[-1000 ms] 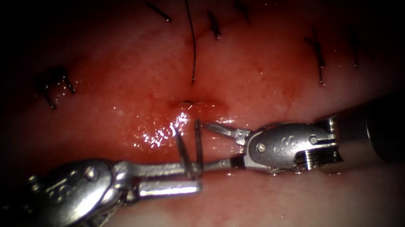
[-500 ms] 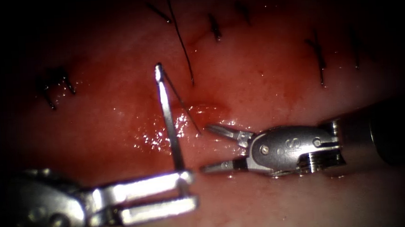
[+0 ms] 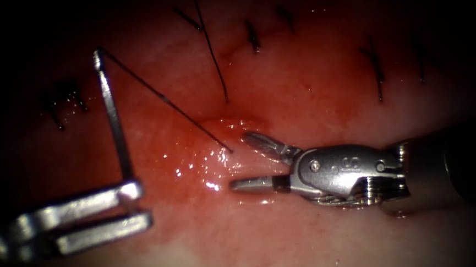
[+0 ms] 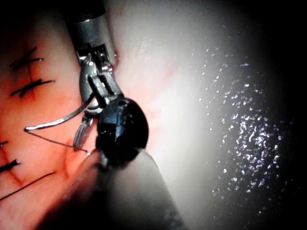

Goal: Wound Closure

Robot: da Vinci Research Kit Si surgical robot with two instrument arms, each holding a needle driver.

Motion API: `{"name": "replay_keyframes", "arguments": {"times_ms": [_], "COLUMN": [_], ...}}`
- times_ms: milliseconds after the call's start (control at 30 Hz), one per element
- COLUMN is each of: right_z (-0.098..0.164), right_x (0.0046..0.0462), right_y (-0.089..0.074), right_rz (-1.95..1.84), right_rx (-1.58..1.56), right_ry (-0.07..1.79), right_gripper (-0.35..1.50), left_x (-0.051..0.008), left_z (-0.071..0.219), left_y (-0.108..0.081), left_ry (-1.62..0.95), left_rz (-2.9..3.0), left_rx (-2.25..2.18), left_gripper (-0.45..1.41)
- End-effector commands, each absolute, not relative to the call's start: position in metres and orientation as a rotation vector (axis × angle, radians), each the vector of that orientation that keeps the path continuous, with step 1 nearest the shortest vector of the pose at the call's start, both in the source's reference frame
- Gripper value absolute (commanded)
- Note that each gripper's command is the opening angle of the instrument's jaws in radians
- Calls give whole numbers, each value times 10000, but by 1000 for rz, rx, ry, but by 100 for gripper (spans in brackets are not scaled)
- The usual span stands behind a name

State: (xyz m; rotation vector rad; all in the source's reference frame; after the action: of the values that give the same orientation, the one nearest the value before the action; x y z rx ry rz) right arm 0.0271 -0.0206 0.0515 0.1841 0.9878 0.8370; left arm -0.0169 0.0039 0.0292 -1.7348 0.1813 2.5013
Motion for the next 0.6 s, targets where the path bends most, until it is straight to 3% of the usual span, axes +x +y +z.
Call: {"name": "replay_keyframes", "arguments": {"times_ms": [33,133,233,333,367,400,433,467,500,600], "right_z": [520,520,518,518,518,518,518,518,518,515], "right_x": [283,286,287,288,288,288,288,288,288,285], "right_y": [-214,-214,-214,-212,-212,-212,-212,-212,-212,-213], "right_rz": [836,852,856,859,859,859,870,870,892,969], "right_rx": [187,200,220,232,232,232,225,225,225,219], "right_ry": [993,995,1001,1004,1004,1004,998,998,992,972], "right_gripper": [120,120,104,49,49,32,-22,-22,-35,-35], "left_x": [-176,-177,-179,-180,-180,-180,-180,-180,-180,-181], "left_z": [296,296,297,297,297,297,297,297,297,298], "left_y": [30,30,29,29,29,29,28,28,28,28], "left_ry": [169,172,171,172,172,173,173,173,174,171], "left_rz": [2497,2497,2495,2496,2496,2496,2496,2496,2496,2494], "left_rx": [-1743,-1741,-1747,-1746,-1746,-1746,-1745,-1745,-1745,-1752], "left_gripper": [-45,-45,-45,-45,-45,-45,-45,-45,-45,-45]}}
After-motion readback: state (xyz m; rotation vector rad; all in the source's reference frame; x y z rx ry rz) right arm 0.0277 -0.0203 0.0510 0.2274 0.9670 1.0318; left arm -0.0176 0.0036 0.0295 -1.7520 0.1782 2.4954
